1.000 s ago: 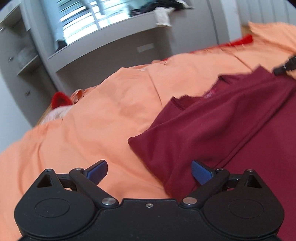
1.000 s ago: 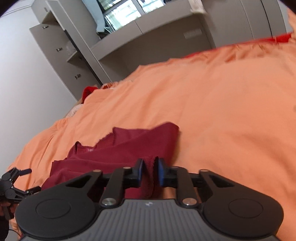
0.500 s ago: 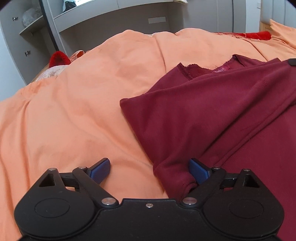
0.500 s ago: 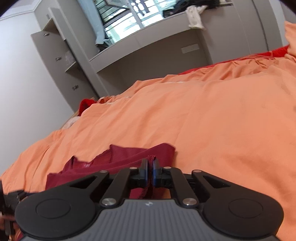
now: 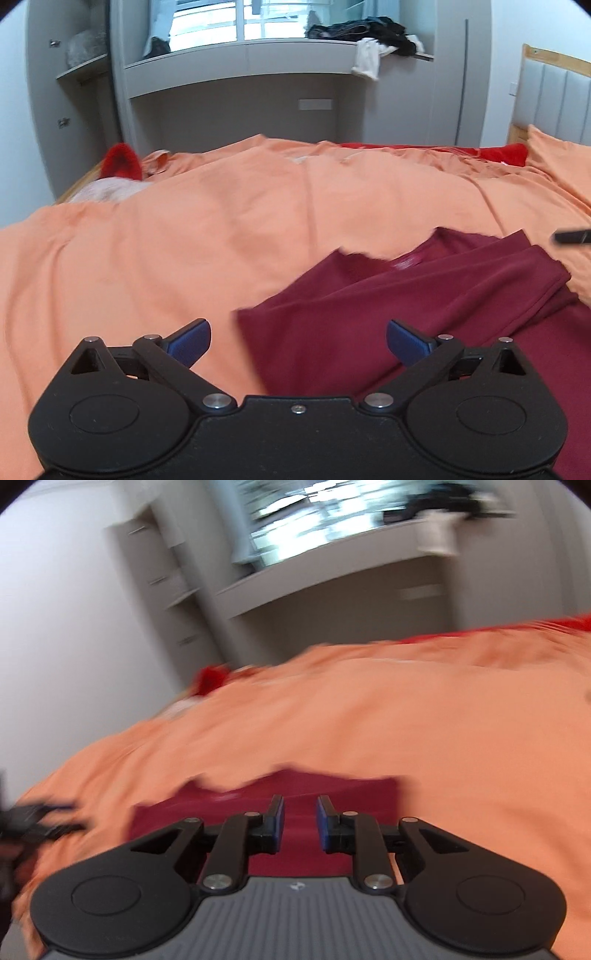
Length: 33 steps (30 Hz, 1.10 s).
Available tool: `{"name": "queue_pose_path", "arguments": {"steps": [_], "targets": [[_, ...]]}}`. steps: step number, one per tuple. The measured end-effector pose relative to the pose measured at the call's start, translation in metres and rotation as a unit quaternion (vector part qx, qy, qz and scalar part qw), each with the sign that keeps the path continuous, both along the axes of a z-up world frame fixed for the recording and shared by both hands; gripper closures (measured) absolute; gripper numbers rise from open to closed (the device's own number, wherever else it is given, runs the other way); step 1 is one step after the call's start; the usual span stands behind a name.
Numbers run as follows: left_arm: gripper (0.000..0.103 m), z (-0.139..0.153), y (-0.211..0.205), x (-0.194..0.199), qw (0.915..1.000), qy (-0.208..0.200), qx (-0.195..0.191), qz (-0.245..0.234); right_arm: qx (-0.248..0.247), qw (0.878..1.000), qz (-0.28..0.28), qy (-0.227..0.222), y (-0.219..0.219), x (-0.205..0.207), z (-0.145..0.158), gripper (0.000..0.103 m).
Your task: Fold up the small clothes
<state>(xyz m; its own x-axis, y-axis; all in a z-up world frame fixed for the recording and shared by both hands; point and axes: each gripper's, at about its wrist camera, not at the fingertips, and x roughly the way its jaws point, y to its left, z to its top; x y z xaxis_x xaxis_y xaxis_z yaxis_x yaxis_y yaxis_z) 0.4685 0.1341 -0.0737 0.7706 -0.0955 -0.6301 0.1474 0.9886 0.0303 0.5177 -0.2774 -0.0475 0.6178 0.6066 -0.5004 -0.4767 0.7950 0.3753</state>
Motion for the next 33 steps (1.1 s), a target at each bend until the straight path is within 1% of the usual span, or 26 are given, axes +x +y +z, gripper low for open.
{"name": "queue_pose_path", "arguments": {"steps": [3, 4, 5, 7, 8, 9, 10, 11, 12, 13, 15, 16, 17, 19, 21, 22, 24, 26, 29, 31, 33], "targets": [[0.002, -0.011, -0.029, 0.008, 0.9997, 0.001, 0.023, 0.007, -0.034, 0.996, 0.069, 0.043, 0.069, 0.008, -0.008, 0.081], [0.002, -0.017, -0.036, 0.009, 0.9994, 0.001, 0.033, 0.012, -0.054, 0.994, 0.082, 0.045, 0.088, 0.011, -0.015, 0.081], [0.002, -0.022, -0.042, 0.008, 0.9992, 0.004, 0.037, 0.016, -0.074, 0.992, 0.090, 0.049, 0.104, 0.016, -0.022, 0.081], [0.002, -0.036, -0.049, 0.009, 0.9989, 0.019, 0.042, 0.011, -0.094, 0.991, 0.075, 0.062, 0.118, 0.031, -0.034, 0.081], [0.002, -0.043, -0.051, 0.011, 0.9982, 0.027, 0.054, 0.008, -0.103, 0.991, 0.058, 0.069, 0.118, 0.038, -0.039, 0.084], [0.004, -0.051, -0.054, 0.013, 0.9966, 0.035, 0.074, 0.008, -0.109, 0.990, 0.033, 0.077, 0.112, 0.047, -0.044, 0.086], [0.004, -0.058, -0.056, 0.014, 0.9947, 0.039, 0.094, 0.010, -0.106, 0.990, 0.012, 0.089, 0.102, 0.054, -0.049, 0.099], [0.004, -0.064, -0.055, 0.014, 0.9933, 0.043, 0.106, 0.011, -0.100, 0.990, -0.003, 0.099, 0.092, 0.058, -0.053, 0.103], [0.004, -0.068, -0.053, 0.015, 0.9930, 0.048, 0.107, 0.009, -0.099, 0.990, -0.019, 0.102, 0.079, 0.057, -0.057, 0.103], [0.004, -0.069, -0.047, 0.013, 0.9936, 0.052, 0.100, 0.010, -0.110, 0.988, -0.038, 0.098, 0.069, 0.055, -0.056, 0.103], [0.004, -0.062, -0.038, 0.012, 0.9953, 0.048, 0.083, 0.015, -0.116, 0.987, -0.055, 0.094, 0.054, 0.045, -0.050, 0.103], [0.004, -0.056, -0.037, 0.011, 0.9960, 0.038, 0.080, 0.016, -0.112, 0.988, -0.053, 0.087, 0.050, 0.038, -0.043, 0.098], [0.004, -0.049, -0.034, 0.011, 0.9968, 0.025, 0.074, 0.018, -0.105, 0.991, -0.041, 0.074, 0.050, 0.030, -0.034, 0.096], [0.003, -0.036, -0.030, 0.014, 0.9983, 0.005, 0.053, 0.022, -0.094, 0.994, -0.017, 0.054, 0.056, 0.018, -0.017, 0.096], [0.002, -0.028, -0.029, 0.019, 0.9991, -0.006, 0.035, 0.023, -0.083, 0.996, 0.005, 0.039, 0.069, 0.015, -0.003, 0.089], [0.002, -0.027, -0.030, 0.025, 0.9992, -0.007, 0.032, 0.024, -0.074, 0.996, 0.014, 0.041, 0.075, 0.018, 0.001, 0.084], [0.002, -0.026, -0.036, 0.039, 0.9994, -0.003, 0.026, 0.022, -0.056, 0.996, 0.025, 0.058, 0.091, 0.037, 0.006, 0.080], [0.003, -0.031, -0.045, 0.052, 0.9995, 0.011, 0.028, 0.011, -0.073, 0.994, 0.025, 0.074, 0.106, 0.056, -0.001, 0.078], [0.006, -0.042, -0.054, 0.061, 0.9986, 0.030, 0.044, 0.001, -0.113, 0.988, 0.039, 0.093, 0.129, 0.066, -0.021, 0.077], [0.006, -0.049, -0.056, 0.056, 0.9984, 0.036, 0.040, -0.016, -0.126, 0.985, 0.054, 0.105, 0.132, 0.059, -0.033, 0.077], [0.006, -0.056, -0.060, 0.045, 0.9972, 0.042, 0.049, -0.038, -0.137, 0.983, 0.067, 0.106, 0.128, 0.043, -0.040, 0.077]]}}
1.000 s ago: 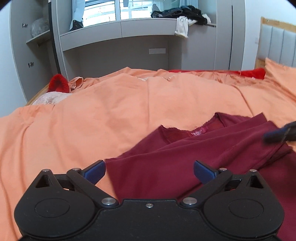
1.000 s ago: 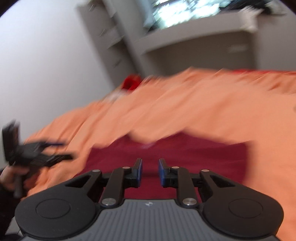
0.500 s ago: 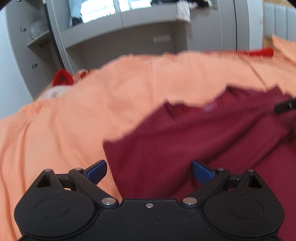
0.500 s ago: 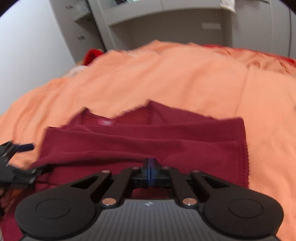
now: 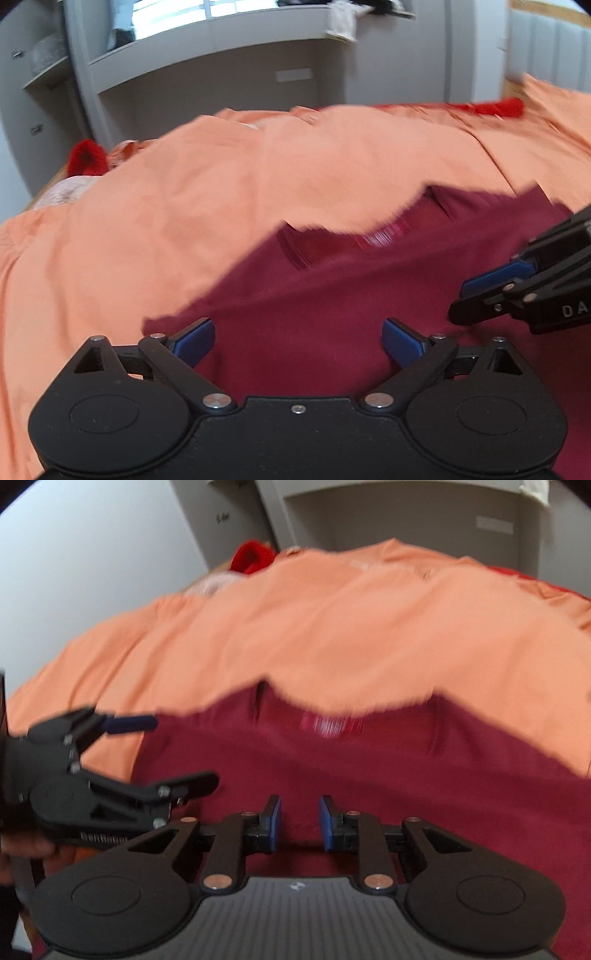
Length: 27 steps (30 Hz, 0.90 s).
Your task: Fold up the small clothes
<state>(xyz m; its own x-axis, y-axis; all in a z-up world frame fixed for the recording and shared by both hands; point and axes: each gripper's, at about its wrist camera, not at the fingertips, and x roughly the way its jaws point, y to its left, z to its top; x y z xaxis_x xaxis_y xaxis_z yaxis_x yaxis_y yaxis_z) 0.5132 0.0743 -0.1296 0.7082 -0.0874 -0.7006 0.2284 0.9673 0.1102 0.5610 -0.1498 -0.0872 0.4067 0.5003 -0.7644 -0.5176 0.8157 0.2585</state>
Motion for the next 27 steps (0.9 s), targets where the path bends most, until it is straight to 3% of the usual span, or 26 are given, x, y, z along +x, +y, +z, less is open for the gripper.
{"name": "queue_pose_path", "arguments": {"steps": [4, 7, 11, 13, 16, 18, 24, 27], "targets": [[0.003, -0.013, 0.001, -0.012, 0.9996, -0.001, 0.028, -0.003, -0.014, 1.000, 0.003, -0.022, -0.011, -0.024, -0.010, 0.080], [0.003, -0.013, 0.015, -0.012, 0.9997, 0.014, 0.004, 0.018, -0.016, 0.999, -0.014, -0.026, -0.018, -0.029, -0.009, 0.086], [0.005, 0.003, 0.024, -0.021, 0.9992, -0.016, -0.016, 0.034, 0.017, 0.997, -0.011, -0.070, -0.012, -0.040, 0.014, 0.081], [0.002, 0.004, 0.026, -0.020, 0.9984, -0.030, -0.017, 0.045, 0.027, 0.996, -0.024, -0.087, -0.003, -0.033, 0.014, 0.064], [0.009, -0.013, 0.033, -0.015, 0.9979, 0.010, 0.017, 0.062, -0.010, 0.997, -0.036, -0.068, -0.006, -0.020, 0.000, 0.067], [0.006, -0.015, 0.045, -0.023, 0.9979, 0.010, -0.005, 0.065, -0.008, 0.996, -0.056, -0.064, -0.025, -0.020, -0.007, 0.073], [0.001, -0.023, 0.090, -0.029, 0.9909, 0.039, -0.037, 0.123, 0.027, 0.986, -0.147, -0.068, -0.104, -0.022, -0.014, 0.076], [0.001, -0.027, 0.091, -0.031, 0.9910, 0.035, -0.040, 0.123, 0.072, 0.982, -0.169, -0.037, -0.141, -0.016, -0.025, 0.077]]}}
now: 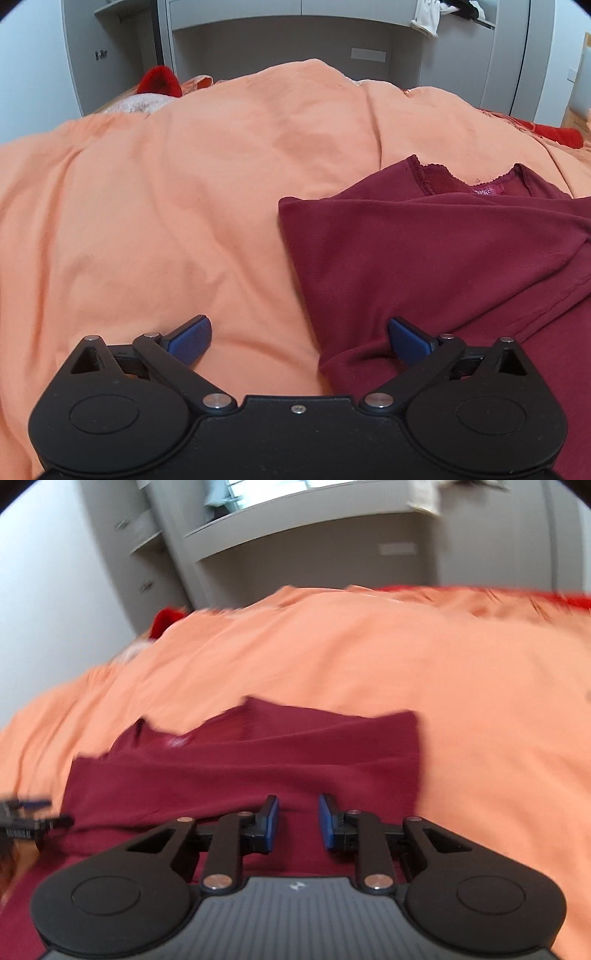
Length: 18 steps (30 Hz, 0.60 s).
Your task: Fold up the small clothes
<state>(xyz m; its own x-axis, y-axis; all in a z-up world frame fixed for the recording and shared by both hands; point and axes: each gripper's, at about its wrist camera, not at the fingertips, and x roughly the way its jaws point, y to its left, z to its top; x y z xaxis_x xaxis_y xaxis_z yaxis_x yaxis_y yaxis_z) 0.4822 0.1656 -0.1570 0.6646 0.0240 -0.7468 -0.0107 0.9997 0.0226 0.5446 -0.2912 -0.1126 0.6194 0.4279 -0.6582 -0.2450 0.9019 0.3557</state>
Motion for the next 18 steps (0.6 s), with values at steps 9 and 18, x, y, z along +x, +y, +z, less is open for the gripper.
{"name": "queue_pose_path", "arguments": {"steps": [9, 18], "targets": [[0.000, 0.087, -0.014, -0.096, 0.9839, -0.151, 0.090, -0.031, 0.040, 0.996, 0.041, -0.071, -0.024, -0.093, 0.066, 0.030], [0.000, 0.101, -0.080, -0.288, 0.9466, -0.215, 0.165, -0.176, -0.015, 0.990, 0.082, -0.110, -0.030, -0.298, 0.095, 0.000]]}}
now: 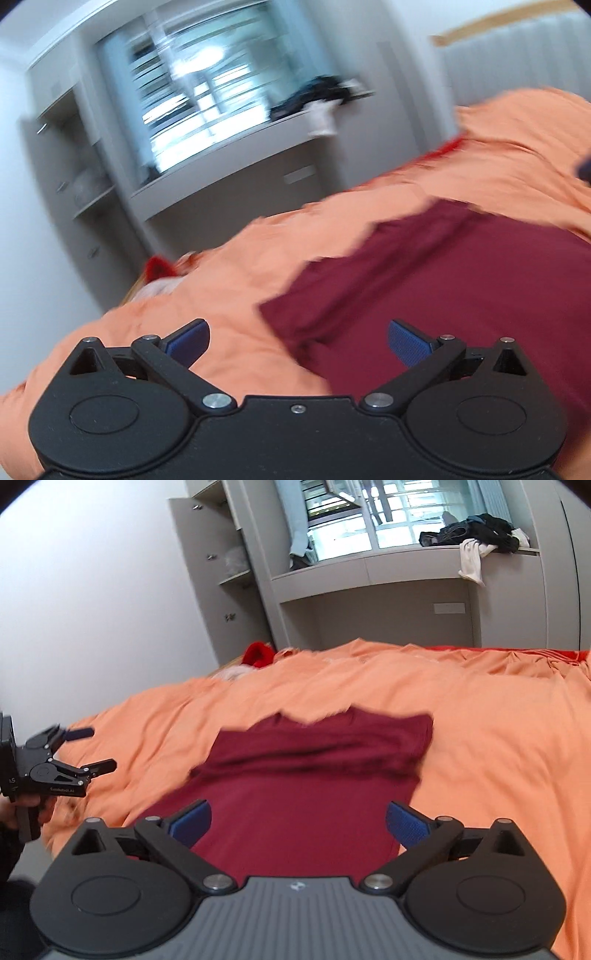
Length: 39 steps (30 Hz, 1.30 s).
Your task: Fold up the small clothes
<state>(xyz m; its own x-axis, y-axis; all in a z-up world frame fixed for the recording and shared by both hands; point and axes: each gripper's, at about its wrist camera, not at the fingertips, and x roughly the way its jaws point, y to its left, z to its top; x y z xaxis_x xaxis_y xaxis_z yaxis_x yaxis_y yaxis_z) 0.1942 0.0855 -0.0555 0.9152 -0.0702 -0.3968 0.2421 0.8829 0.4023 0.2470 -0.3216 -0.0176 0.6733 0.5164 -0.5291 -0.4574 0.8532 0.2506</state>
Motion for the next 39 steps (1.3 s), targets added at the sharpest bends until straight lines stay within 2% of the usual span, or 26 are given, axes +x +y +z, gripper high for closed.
{"name": "queue_pose_path", "arguments": {"steps": [4, 6, 9, 11, 15, 17, 20, 23, 29, 33, 35, 36, 37, 39], "targets": [[0.000, -0.032, -0.030, -0.054, 0.9974, 0.044, -0.007, -0.057, -0.015, 0.999, -0.013, 0.033, 0.006, -0.058, -0.017, 0.000], [0.001, -0.052, -0.043, -0.071, 0.9954, 0.067, 0.007, -0.068, -0.010, 0.999, -0.017, 0.042, 0.009, -0.080, -0.024, 0.000], [0.001, -0.081, -0.064, -0.096, 0.9908, 0.084, 0.070, -0.079, -0.008, 0.998, -0.032, 0.050, 0.012, -0.106, -0.033, 0.000], [0.001, -0.101, -0.075, -0.104, 0.9847, 0.090, 0.121, -0.086, 0.007, 0.998, -0.032, 0.051, 0.012, -0.115, -0.038, 0.000], [0.001, -0.137, -0.082, -0.108, 0.9703, 0.057, 0.223, -0.076, 0.037, 0.997, -0.032, 0.058, 0.011, -0.125, -0.040, 0.000], [0.003, -0.151, -0.085, -0.107, 0.9634, 0.038, 0.258, -0.062, 0.044, 0.997, -0.035, 0.053, 0.012, -0.129, -0.039, 0.000], [0.003, -0.162, -0.089, -0.108, 0.9605, 0.040, 0.267, -0.066, 0.048, 0.997, -0.038, 0.046, 0.011, -0.133, -0.034, 0.000], [0.002, -0.175, -0.094, -0.108, 0.9531, 0.033, 0.294, -0.065, 0.048, 0.997, -0.042, 0.045, 0.009, -0.136, -0.032, 0.000], [0.002, -0.173, -0.093, -0.112, 0.9478, -0.038, 0.316, -0.025, 0.047, 0.997, -0.046, 0.045, 0.010, -0.139, -0.030, 0.000], [0.001, -0.167, -0.092, -0.121, 0.9389, -0.103, 0.328, -0.008, 0.047, 0.996, -0.058, 0.043, 0.008, -0.138, -0.032, 0.000], [0.008, -0.164, -0.092, -0.128, 0.9377, -0.125, 0.324, -0.016, 0.047, 0.996, -0.063, 0.042, 0.007, -0.137, -0.034, 0.000], [0.025, -0.164, -0.092, -0.131, 0.9385, -0.120, 0.323, -0.026, 0.046, 0.996, -0.063, 0.044, 0.007, -0.136, -0.035, 0.000], [0.053, -0.164, -0.091, -0.130, 0.9396, -0.108, 0.323, -0.035, 0.046, 0.996, -0.063, 0.046, 0.007, -0.135, -0.035, 0.000], [0.081, -0.164, -0.091, -0.129, 0.9428, -0.083, 0.320, -0.043, 0.043, 0.996, -0.061, 0.047, 0.008, -0.134, -0.035, 0.000]]}}
